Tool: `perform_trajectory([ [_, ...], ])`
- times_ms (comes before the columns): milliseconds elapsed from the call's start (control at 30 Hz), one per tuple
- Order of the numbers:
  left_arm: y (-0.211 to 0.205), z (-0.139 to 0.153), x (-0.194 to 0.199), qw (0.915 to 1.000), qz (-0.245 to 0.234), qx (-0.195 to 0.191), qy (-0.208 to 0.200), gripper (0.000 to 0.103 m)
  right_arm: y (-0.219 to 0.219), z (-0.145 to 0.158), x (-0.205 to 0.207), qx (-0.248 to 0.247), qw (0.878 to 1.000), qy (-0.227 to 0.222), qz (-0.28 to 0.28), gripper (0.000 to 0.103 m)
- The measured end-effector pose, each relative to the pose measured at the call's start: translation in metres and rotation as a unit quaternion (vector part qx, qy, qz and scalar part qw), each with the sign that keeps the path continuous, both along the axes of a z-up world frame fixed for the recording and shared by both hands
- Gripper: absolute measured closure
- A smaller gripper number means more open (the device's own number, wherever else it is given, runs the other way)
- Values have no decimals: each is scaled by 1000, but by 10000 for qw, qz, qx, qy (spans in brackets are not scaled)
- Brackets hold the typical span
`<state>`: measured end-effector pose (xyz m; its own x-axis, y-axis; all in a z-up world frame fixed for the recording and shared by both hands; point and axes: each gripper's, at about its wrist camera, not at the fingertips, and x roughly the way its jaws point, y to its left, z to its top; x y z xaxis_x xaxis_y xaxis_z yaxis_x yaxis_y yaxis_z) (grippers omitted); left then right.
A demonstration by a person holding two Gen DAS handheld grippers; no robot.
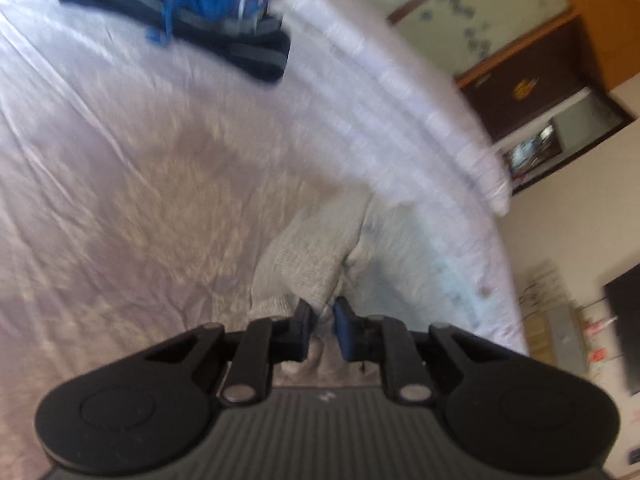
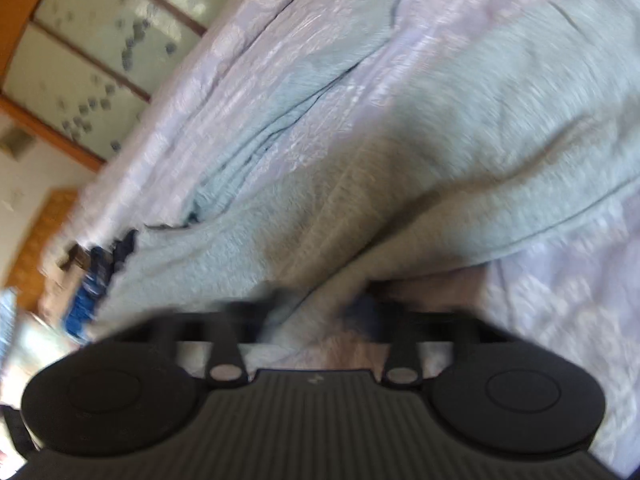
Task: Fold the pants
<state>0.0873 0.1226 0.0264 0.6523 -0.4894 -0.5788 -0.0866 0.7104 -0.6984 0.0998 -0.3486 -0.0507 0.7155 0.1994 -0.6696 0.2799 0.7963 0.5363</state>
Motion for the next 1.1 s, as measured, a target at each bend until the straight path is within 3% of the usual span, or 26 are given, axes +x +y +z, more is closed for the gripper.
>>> perform_trajectory([
  [67, 23, 21, -23, 9995, 113, -168, -249, 91, -5, 8, -8, 201, 9997, -83, 122, 96],
  [167, 56, 46, -66, 9986, 151, -398, -312, 91, 7, 26, -29, 346, 9968, -437, 580, 96],
  [300, 72, 53, -119, 9997, -233, -55, -72, 87, 27, 67, -65, 158, 9875, -726, 1391, 95],
  [400, 80, 30, -142, 9981, -312, 431, 314, 78, 37, 76, -88, -242, 9766, -350, 2108, 86],
  [433, 86, 24, -144, 9973, -160, 537, 469, 76, 42, 72, -89, -441, 9722, -118, 2296, 74],
  [467, 94, 19, -143, 9967, 28, 538, 601, 75, 44, 67, -88, -584, 9692, 60, 2391, 65],
  [567, 109, 18, -125, 9976, 318, 269, 560, 75, 38, 73, -79, -458, 9677, 209, 2471, 65],
  [633, 102, 25, -103, 9983, 242, 383, 373, 70, 29, 90, -66, -347, 9716, -44, 2341, 65],
  [700, 83, 34, -75, 9985, 13, 515, 177, 50, 13, 111, -52, -250, 9782, -295, 2040, 65],
  [800, 37, 44, -25, 9962, -565, 645, -131, 45, -18, 133, -27, -323, 9871, -621, 1439, 59],
  [867, 1, 43, 8, 9930, -1015, 573, -190, 43, -45, 143, -2, -373, 9929, -781, 819, 50],
  [967, -49, 30, 46, 9859, -1498, 738, -93, 43, -95, 146, 44, -621, 9948, -785, -161, 46],
  [1033, -72, 16, 62, 9817, -1712, 833, 47, 51, -119, 136, 79, -864, 9928, -684, -462, 45],
  [1100, -83, 0, 74, 9792, -1911, 632, 246, 66, -141, 117, 114, -1016, 9914, -451, -693, 45],
])
